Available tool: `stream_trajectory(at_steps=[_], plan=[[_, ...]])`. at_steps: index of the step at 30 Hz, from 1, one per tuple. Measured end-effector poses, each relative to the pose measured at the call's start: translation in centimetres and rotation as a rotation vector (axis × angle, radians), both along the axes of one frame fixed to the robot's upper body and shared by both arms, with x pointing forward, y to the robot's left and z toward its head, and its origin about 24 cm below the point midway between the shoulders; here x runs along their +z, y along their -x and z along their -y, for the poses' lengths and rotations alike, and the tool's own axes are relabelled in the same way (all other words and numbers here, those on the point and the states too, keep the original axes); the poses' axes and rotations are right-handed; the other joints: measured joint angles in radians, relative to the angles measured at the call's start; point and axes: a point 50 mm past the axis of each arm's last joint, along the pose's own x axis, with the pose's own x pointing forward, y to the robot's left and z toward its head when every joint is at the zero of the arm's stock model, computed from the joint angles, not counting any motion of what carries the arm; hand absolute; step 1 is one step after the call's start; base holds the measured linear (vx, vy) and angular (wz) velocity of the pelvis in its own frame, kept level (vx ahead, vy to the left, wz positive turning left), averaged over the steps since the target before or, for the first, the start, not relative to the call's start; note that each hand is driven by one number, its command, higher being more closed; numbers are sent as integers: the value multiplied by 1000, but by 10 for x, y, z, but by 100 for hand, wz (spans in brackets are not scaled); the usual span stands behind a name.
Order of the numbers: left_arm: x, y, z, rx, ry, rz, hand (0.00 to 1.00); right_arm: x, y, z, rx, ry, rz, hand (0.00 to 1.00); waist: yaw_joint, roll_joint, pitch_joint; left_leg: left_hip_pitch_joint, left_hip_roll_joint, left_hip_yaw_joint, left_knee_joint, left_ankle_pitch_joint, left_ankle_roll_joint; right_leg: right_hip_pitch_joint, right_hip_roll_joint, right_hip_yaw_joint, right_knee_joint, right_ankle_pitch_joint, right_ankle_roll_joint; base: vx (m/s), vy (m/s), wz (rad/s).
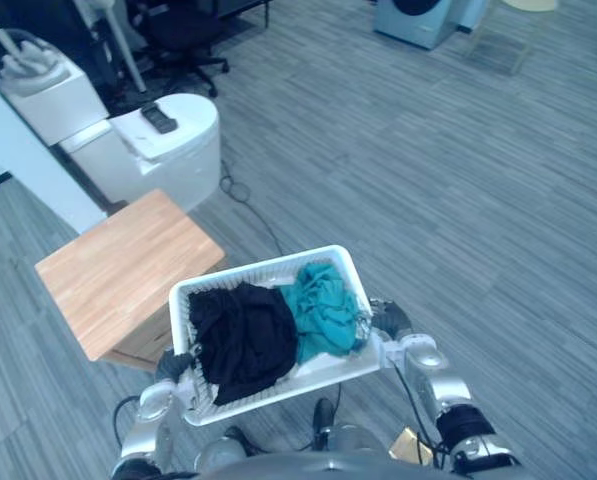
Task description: Pick up the laundry basket with both hands and put the clothes into the washing machine.
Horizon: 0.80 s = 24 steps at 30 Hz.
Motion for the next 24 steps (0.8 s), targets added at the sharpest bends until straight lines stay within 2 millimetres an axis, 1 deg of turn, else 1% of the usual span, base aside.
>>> stream_trajectory(at_steps=[1,2,4,5,6,7,8,9,10,11,12,13,14,15,16,17,18,19,20,21,22,23,24], plan=[[1,-2,1,-5,-1,3,100,0,2,1,-12,-5,0,100,-1,0,0,-1,6,1,13,-1,-1,-1,3,9,2,-4,3,-78,-61,-39],[2,-3,1,-10,-5,8,100,-1,6,1,-28,-14,5,100,-2,1,1,-4,28,4,57,-21,-5,-2,11,18,8,-30,15,-63,-67,-40],[1,-2,-1,-11,-12,2,100,-6,13,0,-43,-27,-8,100,-4,15,6,-4,102,27,170,-78,-19,5,50,36,26,-68,-14,-94,-116,-52],[-1,0,-4,-3,-17,-8,100,-10,19,-2,-43,-35,-27,100,-3,19,7,-22,157,23,289,-91,4,31,82,54,-3,-74,-32,-77,-179,-69],[-4,3,-3,1,-12,-25,100,-13,23,-2,-47,-38,-38,100,10,37,8,-89,236,-29,439,-61,142,98,131,68,-75,-58,-55,17,-186,-84],[-6,6,-2,5,-8,-35,100,-12,22,-2,-46,-38,-31,100,23,60,20,-126,277,-81,539,-40,197,84,149,57,21,-75,-80,65,-139,-110],[-5,9,-6,4,-19,-32,100,-11,20,-7,-44,-54,-21,100,38,42,31,-183,276,-174,671,24,253,51,134,47,217,-152,-97,161,-207,-125],[-10,19,-7,26,-11,-57,100,-8,20,-12,-39,-70,0,100,37,32,40,-269,229,-358,804,55,175,70,123,92,245,-258,-99,85,-149,-119],[-11,20,0,33,19,-50,100,-7,20,-6,-53,-57,2,100,33,44,46,-307,159,-471,822,-23,93,66,138,133,242,-262,-106,61,-85,-129],[-11,20,4,39,33,-47,100,-3,16,-3,-53,-44,14,100,39,51,44,-336,44,-547,762,-94,41,50,134,200,227,-257,-112,2,72,-112],[-11,20,5,38,35,-46,100,-2,15,-2,-48,-39,20,100,40,54,42,-351,0,-564,698,-117,24,51,134,226,191,-254,-111,150,68,-153],[-8,17,6,37,39,-25,100,0,13,-1,-39,-40,29,100,43,66,35,-381,-32,-561,460,-110,0,56,136,241,158,-232,-71,221,23,-113],[-5,15,3,35,28,-6,100,2,12,-3,-35,-45,37,100,47,66,31,-391,-35,-556,370,-92,-25,45,119,244,222,-240,-72,402,56,-105],[-4,12,0,25,17,-5,100,2,14,-1,-33,-44,38,100,39,72,34,-406,-19,-578,192,-38,-50,81,122,232,179,-251,-49,467,117,-47],[-6,10,6,7,31,-11,100,-1,18,6,-54,-35,21,100,33,101,34,-398,-4,-597,31,25,-80,110,147,228,159,-259,-52,531,178,-40],[-7,10,9,5,39,-14,100,-3,19,8,-66,-32,9,100,32,98,32,-395,-12,-616,-20,65,-83,117,154,247,168,-279,-45,399,162,-38],[-7,10,10,6,41,-14,100,-4,19,8,-71,-33,9,100,36,95,27,-388,-19,-625,-22,100,-75,119,153,270,182,-296,-42,390,181,-73],[-7,11,7,13,36,-16,100,-4,18,5,-70,-44,13,100,54,63,13,-396,-39,-624,8,154,-43,103,131,312,223,-340,-31,432,197,-90],[-6,12,4,19,29,-16,100,-2,17,1,-68,-55,23,100,55,29,-8,-412,-66,-600,57,185,-25,76,98,344,277,-394,-18,445,210,-80],[-6,11,4,19,28,-15,100,-2,18,1,-70,-57,25,100,51,14,-17,-417,-83,-587,86,197,-15,70,77,354,295,-415,-10,485,232,-44],[-6,10,4,20,26,-12,100,-4,20,2,-88,-67,19,100,45,-25,-28,-417,-126,-550,146,141,15,68,25,360,347,-430,25,539,223,-18],[-5,8,5,22,28,-9,100,-6,23,3,-103,-75,12,100,44,-31,-27,-402,-146,-524,197,90,46,41,-5,354,464,-408,85,547,226,-15],[-5,9,4,26,23,-12,100,-8,24,1,-105,-82,5,100,44,-31,-27,-383,-153,-514,209,66,55,22,-12,345,543,-382,125,541,223,-8]])
